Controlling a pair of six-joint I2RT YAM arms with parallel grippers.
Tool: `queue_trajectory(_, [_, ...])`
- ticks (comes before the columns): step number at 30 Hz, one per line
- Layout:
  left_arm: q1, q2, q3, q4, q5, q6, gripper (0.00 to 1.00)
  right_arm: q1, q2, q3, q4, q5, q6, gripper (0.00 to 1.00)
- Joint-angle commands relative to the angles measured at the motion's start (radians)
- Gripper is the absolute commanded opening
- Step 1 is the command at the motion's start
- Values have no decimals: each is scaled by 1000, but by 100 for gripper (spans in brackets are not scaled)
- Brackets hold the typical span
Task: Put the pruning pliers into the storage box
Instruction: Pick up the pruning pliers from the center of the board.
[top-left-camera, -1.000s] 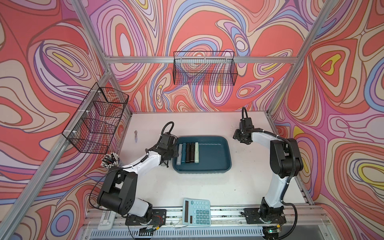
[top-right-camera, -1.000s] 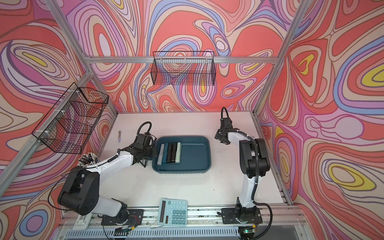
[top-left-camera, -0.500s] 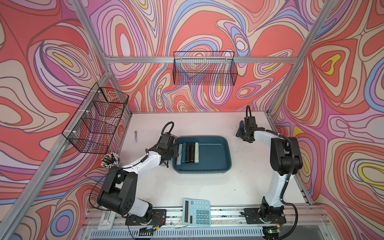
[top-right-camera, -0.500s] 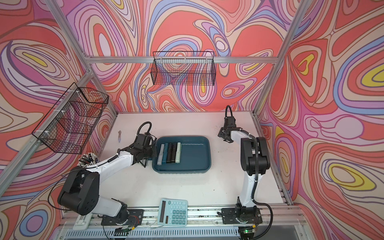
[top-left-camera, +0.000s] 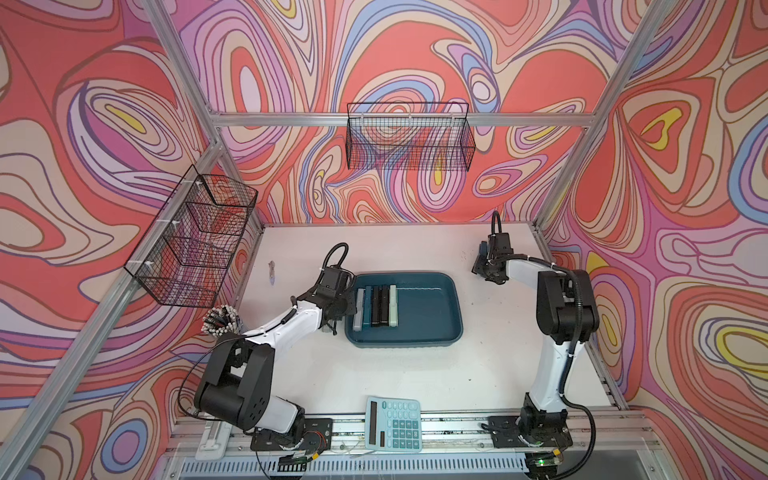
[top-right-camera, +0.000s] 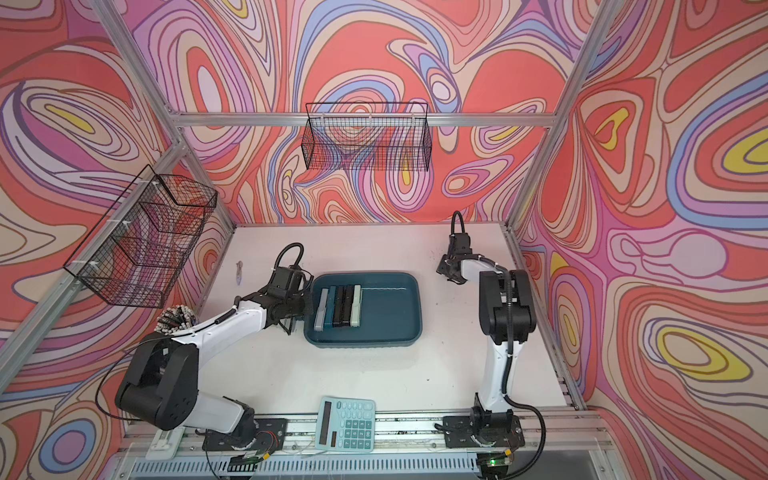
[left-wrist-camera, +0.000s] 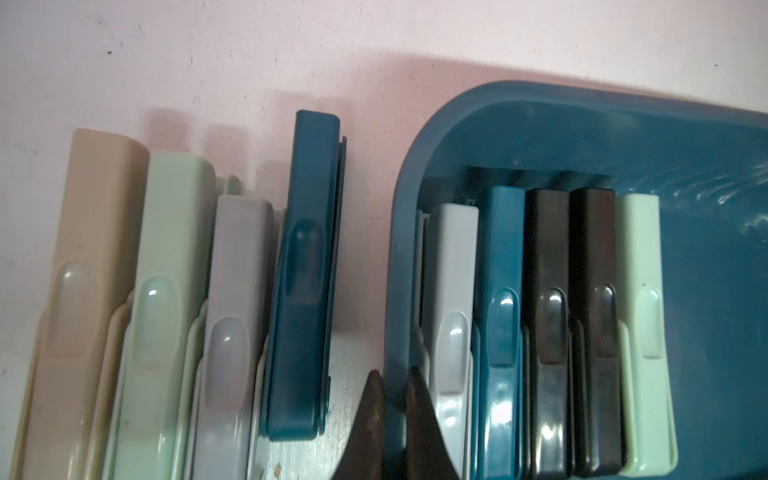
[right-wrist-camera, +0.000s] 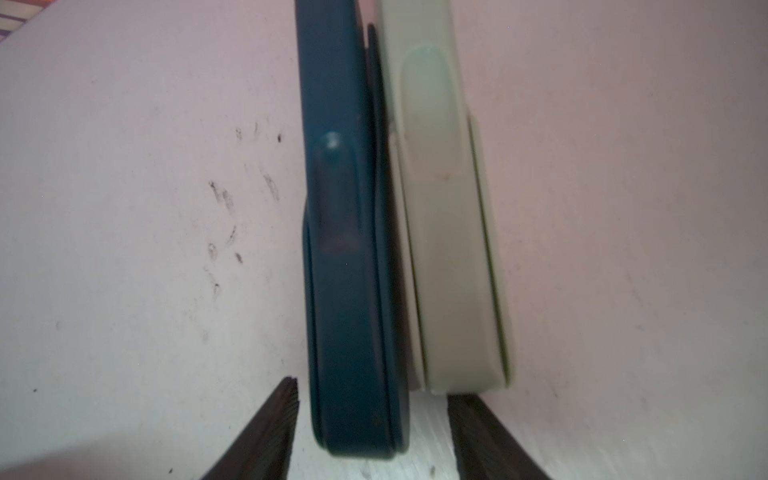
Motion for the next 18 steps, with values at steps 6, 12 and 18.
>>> queue_trajectory(6, [-1,21,35,-50,-1,25,6,-4,18,6,15,-4,-26,41])
queue_trajectory(12, [-1,21,23,-36,7,18,6,-4,-9,-15,1,18,-45,31])
queue_trajectory(18, [-2,27,22,-30,13,13,6,9,-70,-82,-1,4,-53,29])
